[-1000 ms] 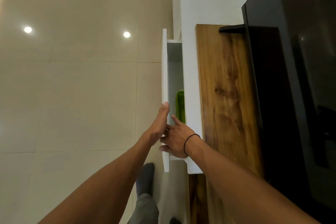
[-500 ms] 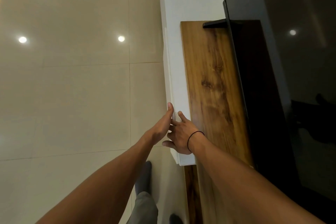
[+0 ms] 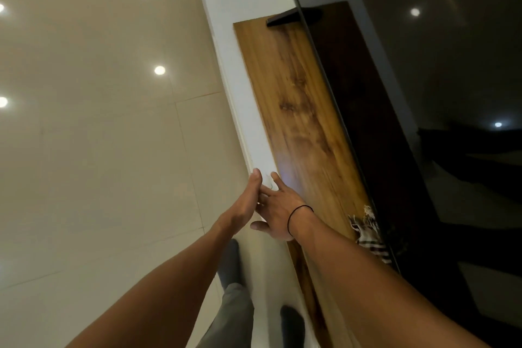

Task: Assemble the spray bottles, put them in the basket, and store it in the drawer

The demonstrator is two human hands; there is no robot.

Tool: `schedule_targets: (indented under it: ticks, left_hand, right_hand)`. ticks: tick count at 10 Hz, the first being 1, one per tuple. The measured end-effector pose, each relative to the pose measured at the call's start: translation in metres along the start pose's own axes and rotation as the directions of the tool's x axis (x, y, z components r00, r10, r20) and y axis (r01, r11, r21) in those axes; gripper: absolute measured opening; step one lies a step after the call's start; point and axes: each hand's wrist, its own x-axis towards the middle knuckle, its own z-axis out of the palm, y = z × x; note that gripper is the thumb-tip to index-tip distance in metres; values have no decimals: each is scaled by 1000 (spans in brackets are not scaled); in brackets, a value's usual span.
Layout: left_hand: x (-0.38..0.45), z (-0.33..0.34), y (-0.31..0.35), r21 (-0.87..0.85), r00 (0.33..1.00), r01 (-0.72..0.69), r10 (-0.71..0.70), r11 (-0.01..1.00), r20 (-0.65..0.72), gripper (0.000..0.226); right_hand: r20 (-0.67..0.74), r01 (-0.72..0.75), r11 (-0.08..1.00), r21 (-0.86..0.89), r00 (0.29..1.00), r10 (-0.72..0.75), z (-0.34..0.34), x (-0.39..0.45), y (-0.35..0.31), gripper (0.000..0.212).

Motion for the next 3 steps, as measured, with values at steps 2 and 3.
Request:
schedule_targets:
  ticks: [2,3]
  left_hand:
    - [-11,16,-19,148,994,-88,95,985,-44,95]
    - [-16,19,-33,268,989,-114,136,957,-64,114]
  right_hand:
    - [-113,-36,986,163,992,55,19,-26,-16,64]
    - [-228,-127,984,128,961,154,34,-40,-29,46]
